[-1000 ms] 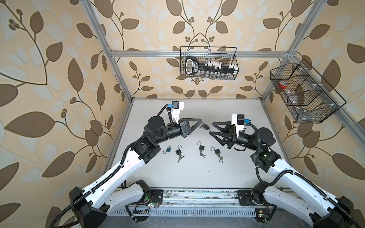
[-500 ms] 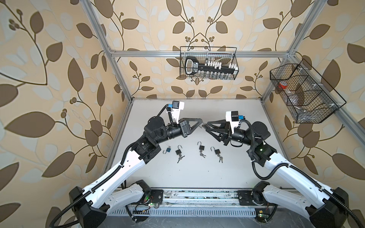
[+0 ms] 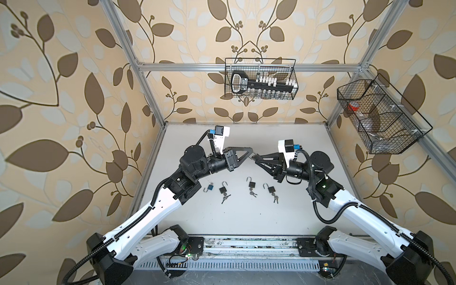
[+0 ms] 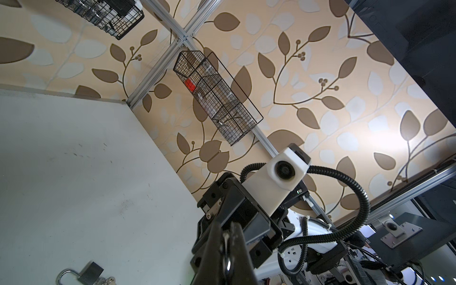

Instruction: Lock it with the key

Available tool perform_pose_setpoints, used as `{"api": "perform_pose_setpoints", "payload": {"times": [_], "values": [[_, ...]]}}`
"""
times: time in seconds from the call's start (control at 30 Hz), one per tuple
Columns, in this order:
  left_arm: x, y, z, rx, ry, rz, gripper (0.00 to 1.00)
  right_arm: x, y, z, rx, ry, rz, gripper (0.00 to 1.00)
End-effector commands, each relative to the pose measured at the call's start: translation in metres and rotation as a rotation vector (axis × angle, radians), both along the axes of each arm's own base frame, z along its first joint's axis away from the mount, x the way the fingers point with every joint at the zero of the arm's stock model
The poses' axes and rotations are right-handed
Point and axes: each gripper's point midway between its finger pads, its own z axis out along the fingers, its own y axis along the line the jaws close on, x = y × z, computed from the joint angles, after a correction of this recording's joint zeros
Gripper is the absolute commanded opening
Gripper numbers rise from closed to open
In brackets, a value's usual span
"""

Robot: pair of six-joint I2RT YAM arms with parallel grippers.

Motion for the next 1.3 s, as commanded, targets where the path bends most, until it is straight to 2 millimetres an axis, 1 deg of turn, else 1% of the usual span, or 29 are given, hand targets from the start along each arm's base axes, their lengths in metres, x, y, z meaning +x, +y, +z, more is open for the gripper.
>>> {"api": "perform_pose_setpoints", "payload": {"times": [0.0, 0.03, 0.1, 0.2, 0.3, 0.43, 0.5, 0.57, 0.6, 0.67, 0.8, 0.97, 1.07, 1.17, 1.27], "values": [[-0.012, 0.002, 0.036, -0.073, -0.09, -0.024, 0.0, -0.008, -0.003, 0.02, 0.034, -0.039, 0.008, 0.22], [-0.012, 0.002, 0.036, -0.075, -0.09, -0.027, 0.0, -0.009, -0.004, 0.022, 0.037, -0.042, 0.009, 0.26], [-0.013, 0.001, 0.037, -0.076, -0.091, -0.031, 0.0, -0.01, -0.004, 0.022, 0.039, -0.041, 0.01, 0.28], [-0.012, 0.001, 0.037, -0.077, -0.091, -0.029, 0.0, -0.011, -0.004, 0.023, 0.04, -0.043, 0.016, 0.28], [-0.012, 0.001, 0.036, -0.078, -0.091, -0.028, 0.0, -0.01, -0.003, 0.022, 0.035, -0.037, 0.02, 0.25], [-0.012, 0.0, 0.036, -0.076, -0.089, -0.032, 0.0, -0.01, -0.001, 0.023, 0.038, -0.026, 0.025, 0.17], [-0.012, 0.0, 0.035, -0.068, -0.092, -0.032, 0.0, -0.01, -0.001, 0.025, 0.045, -0.021, 0.03, 0.11], [-0.014, 0.002, 0.034, -0.048, -0.105, -0.027, 0.0, -0.011, -0.002, 0.026, 0.047, -0.001, 0.033, 0.02], [-0.014, 0.003, 0.033, -0.037, -0.113, -0.02, 0.0, -0.011, -0.001, 0.026, 0.045, 0.011, 0.038, 0.0], [-0.015, 0.008, 0.035, -0.024, -0.138, 0.008, 0.0, -0.016, -0.001, 0.03, 0.053, 0.044, 0.066, 0.0], [-0.022, 0.015, 0.043, 0.008, -0.188, 0.019, 0.0, -0.032, 0.001, 0.044, 0.072, 0.118, 0.162, 0.0], [-0.034, 0.017, 0.049, 0.053, -0.227, -0.012, 0.0, -0.044, 0.0, 0.057, 0.11, 0.228, 0.237, 0.0], [-0.04, 0.019, 0.052, 0.051, -0.257, -0.021, 0.0, -0.052, 0.0, 0.067, 0.132, 0.26, 0.286, 0.0], [-0.04, 0.02, 0.053, 0.054, -0.271, -0.013, 0.0, -0.06, -0.002, 0.079, 0.157, 0.268, 0.326, 0.0], [-0.041, 0.018, 0.052, 0.052, -0.276, -0.025, 0.0, -0.063, -0.004, 0.086, 0.167, 0.27, 0.339, 0.0]]}}
